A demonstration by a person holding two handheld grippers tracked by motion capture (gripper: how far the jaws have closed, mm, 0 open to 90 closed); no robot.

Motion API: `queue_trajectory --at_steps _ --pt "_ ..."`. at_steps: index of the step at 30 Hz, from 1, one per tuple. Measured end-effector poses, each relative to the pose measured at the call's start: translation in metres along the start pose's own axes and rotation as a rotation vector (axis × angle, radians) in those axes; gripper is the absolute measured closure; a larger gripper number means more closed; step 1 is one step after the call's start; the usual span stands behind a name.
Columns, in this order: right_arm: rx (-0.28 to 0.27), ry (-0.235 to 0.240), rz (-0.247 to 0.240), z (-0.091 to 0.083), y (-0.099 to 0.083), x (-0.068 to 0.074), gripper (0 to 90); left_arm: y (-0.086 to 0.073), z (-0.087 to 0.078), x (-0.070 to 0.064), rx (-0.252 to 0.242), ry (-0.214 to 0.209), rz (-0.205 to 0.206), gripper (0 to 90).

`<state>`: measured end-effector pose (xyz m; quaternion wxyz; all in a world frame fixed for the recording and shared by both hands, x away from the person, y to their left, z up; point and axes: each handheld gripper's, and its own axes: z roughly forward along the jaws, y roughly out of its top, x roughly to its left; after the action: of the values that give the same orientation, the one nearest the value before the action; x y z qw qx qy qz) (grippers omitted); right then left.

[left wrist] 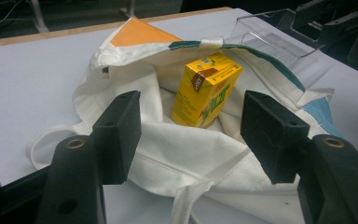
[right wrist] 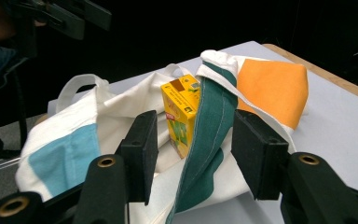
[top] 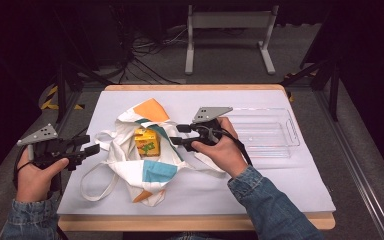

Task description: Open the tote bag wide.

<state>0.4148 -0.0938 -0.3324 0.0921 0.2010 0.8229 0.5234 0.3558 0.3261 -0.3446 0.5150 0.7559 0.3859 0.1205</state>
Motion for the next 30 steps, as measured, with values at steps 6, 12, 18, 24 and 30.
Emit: queue_trajectory --at_steps 6,12,18,24,30 --pt "0.009 -0.005 -0.003 0.016 0.000 -0.001 49.5 -0.001 -0.001 0.001 -0.003 -0.004 -0.002 39.0" --pt "0.018 -0.005 -0.021 0.033 0.003 0.001 49.1 -0.001 0.001 0.001 0.006 -0.013 -0.009 39.5" --pt "0.024 -0.015 -0.023 0.045 0.002 0.000 48.9 -0.002 0.001 0.002 0.015 -0.014 -0.009 39.5" --pt "0.041 -0.032 -0.032 0.054 -0.001 -0.002 47.7 -0.002 0.002 0.002 0.013 -0.020 -0.011 39.1" --pt "0.044 -0.074 -0.064 0.055 -0.002 -0.002 63.1 -0.002 0.002 0.001 0.014 -0.020 -0.012 39.2"
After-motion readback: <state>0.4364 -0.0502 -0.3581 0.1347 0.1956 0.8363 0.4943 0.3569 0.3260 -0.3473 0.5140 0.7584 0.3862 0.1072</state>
